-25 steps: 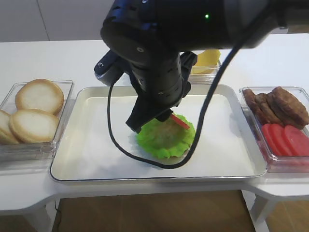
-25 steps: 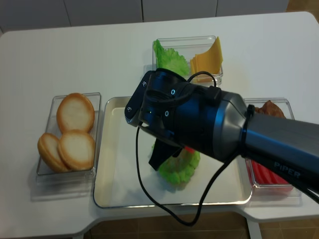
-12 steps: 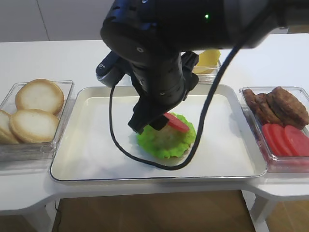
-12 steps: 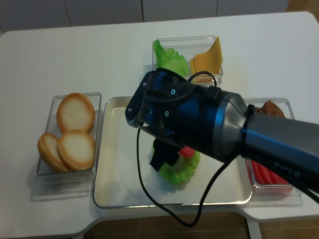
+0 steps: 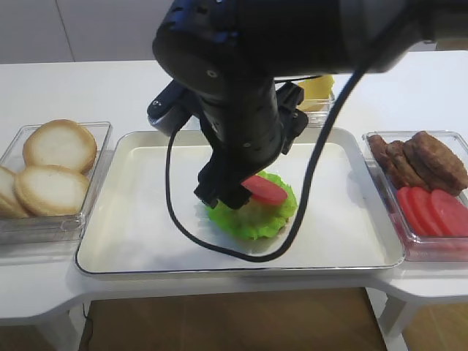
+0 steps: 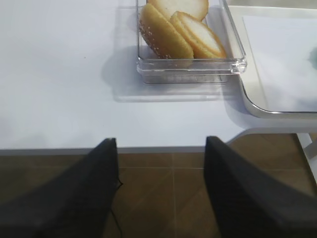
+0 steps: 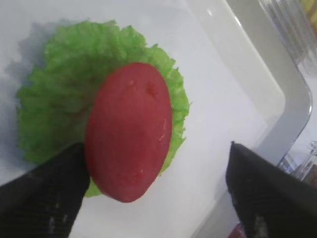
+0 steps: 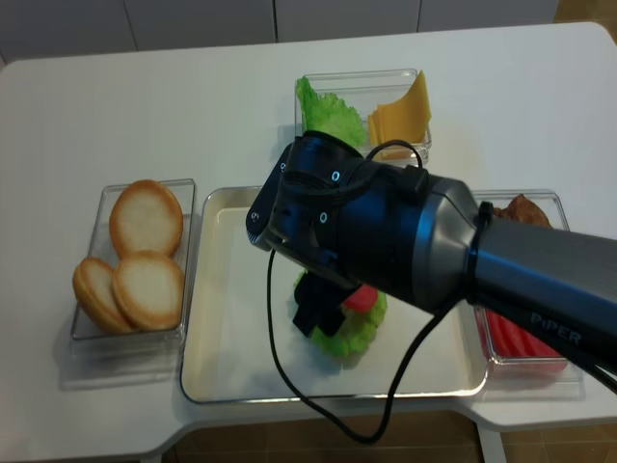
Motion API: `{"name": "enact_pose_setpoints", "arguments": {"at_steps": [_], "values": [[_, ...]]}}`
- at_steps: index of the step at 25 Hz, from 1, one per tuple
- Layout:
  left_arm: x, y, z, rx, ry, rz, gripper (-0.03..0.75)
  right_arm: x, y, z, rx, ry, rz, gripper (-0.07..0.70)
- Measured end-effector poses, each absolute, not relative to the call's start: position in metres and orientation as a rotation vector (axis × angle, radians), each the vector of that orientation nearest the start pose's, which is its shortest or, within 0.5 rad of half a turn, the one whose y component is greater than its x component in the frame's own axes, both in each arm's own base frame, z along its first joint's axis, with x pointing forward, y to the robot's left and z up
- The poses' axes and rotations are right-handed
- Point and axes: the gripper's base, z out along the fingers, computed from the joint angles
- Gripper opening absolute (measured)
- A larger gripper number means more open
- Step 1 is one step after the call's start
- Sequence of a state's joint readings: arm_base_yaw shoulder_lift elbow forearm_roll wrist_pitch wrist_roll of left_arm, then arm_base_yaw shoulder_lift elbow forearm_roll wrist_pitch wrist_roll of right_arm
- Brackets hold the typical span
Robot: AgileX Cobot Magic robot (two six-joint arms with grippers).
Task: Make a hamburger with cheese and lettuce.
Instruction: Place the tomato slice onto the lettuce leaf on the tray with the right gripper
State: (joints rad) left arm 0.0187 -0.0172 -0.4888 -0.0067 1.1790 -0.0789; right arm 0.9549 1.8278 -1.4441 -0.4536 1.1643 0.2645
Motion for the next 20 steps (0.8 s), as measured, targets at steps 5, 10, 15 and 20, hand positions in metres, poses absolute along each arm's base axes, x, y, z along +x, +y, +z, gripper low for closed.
{"name": "enact_pose_setpoints", "arguments": {"at_steps": [5,10,15,20], "values": [[-0.0116,-0.0008,0.2648,-0.104,2.154,-0.043,0.415,0.2384,0.2804,0.2499,-1.138,2.581,-0.356,0.661],[-0.0116,-0.0008,0.2648,-0.104,2.154,-0.043,0.415,0.2354,0.2806,0.249,-1.136,2.611,-0.345,0.661],[-0.0116,-0.0008,0.2648,-0.104,2.154,-0.043,0.415,0.2347,0.2797,0.2489,-1.136,2.623,-0.353,0.66],[-0.0116,-0.0008,0.2648,-0.104,2.154,-0.043,0.415,0.232,0.276,0.2574,-1.142,2.62,-0.335,0.641]]}}
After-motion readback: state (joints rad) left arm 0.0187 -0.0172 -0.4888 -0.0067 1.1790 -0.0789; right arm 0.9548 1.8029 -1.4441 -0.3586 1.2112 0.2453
